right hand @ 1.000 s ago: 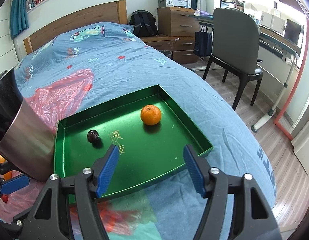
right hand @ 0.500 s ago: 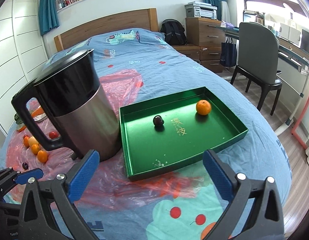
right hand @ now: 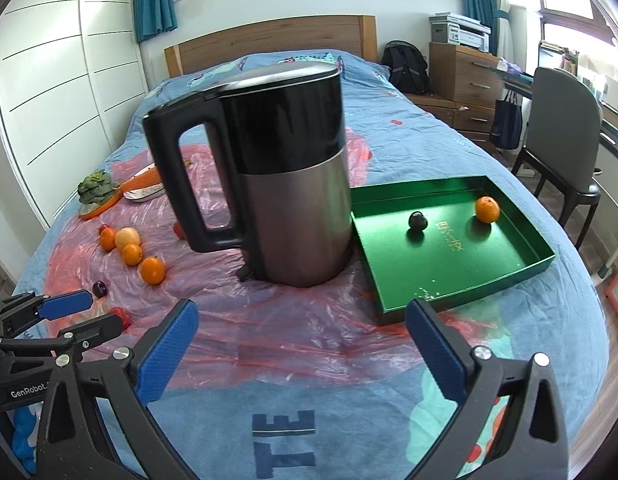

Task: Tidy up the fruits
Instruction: 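Withdraw both open tools from the tray back over the fruits, then grasp the second dark plum with the left tool while the right tool grasps the red apple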

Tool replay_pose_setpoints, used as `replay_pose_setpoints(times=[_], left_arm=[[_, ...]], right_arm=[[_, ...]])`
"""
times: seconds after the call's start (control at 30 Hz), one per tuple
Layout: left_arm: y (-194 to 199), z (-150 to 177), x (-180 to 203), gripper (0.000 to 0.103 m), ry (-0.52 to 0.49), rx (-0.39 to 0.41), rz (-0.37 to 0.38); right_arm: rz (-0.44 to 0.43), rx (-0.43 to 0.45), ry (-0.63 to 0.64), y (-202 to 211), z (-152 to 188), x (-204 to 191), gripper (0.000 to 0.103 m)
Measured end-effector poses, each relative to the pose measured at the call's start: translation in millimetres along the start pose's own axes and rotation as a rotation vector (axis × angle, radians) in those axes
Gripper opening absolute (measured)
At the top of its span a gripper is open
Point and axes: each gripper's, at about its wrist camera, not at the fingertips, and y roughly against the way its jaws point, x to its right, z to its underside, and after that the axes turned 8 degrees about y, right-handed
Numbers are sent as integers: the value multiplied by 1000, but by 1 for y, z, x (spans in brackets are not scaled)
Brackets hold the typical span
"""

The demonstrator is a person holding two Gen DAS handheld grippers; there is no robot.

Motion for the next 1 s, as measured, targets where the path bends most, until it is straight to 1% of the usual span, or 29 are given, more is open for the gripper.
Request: replay_pose_setpoints(times=[0.53, 1.0], left_arm=[[6, 20, -94, 53, 123, 2, -97], [9, 35, -166, 53, 207, 10, -170]], right_arm=[[-165, -32, 132, -22, 3, -102, 103], [-280, -71, 207, -49, 9, -159, 103]])
